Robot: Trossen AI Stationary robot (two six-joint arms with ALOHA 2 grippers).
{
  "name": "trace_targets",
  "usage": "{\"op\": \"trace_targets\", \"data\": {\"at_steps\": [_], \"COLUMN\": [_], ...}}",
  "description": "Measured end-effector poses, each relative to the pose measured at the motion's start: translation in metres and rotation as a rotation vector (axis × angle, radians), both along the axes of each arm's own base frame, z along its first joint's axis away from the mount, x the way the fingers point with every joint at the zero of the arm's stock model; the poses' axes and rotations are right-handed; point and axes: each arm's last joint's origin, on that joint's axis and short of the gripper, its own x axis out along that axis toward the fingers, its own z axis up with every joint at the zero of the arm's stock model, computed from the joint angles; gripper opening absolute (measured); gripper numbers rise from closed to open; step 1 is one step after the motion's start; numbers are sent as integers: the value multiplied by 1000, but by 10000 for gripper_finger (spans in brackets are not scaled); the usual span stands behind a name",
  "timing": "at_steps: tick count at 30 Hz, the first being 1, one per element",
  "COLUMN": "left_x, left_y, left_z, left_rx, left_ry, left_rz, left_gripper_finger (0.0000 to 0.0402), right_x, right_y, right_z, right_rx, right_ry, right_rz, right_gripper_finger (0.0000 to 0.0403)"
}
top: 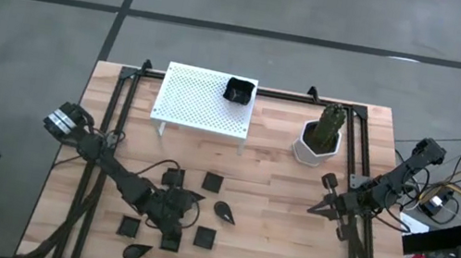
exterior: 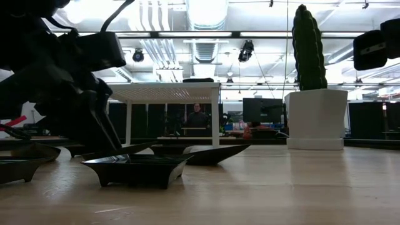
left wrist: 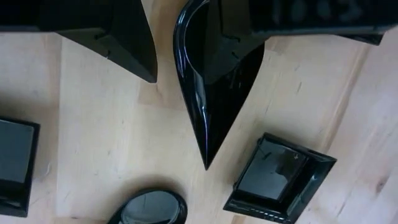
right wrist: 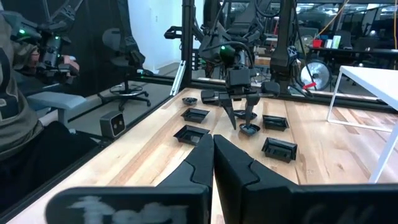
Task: Pick & Place Mini shaped plates
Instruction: Put the drop-shaped plate on the shelf
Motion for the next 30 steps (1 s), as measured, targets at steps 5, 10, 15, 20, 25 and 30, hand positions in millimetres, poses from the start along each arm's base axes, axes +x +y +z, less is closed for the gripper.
{"op": "trace_targets", "data": {"at_steps": [5,10,15,20,25,30], "left_x": [0,0,1,1,2,6], "left_y": [0,0,1,1,0,-3], "left_z": [-2,-2,-2,-2,2,12], "left_rx": [7,11,29,35,35,66], "left_ry": [6,7,9,14,17,68], "left_rz": [-3,-5,-17,-26,-52,-61], "left_gripper_finger": [111,68,15,2,0,0], "right_x": [0,0,0,0,0,0], "right_y": [0,0,0,0,0,0], "right_z": [0,0,0,0,0,0], "right_rx": [0,1,1,1,1,1], "right_ry": [0,0,0,0,0,0], "right_rz": [0,0,0,0,0,0], "right_gripper_finger": [8,8,8,8,8,8]}}
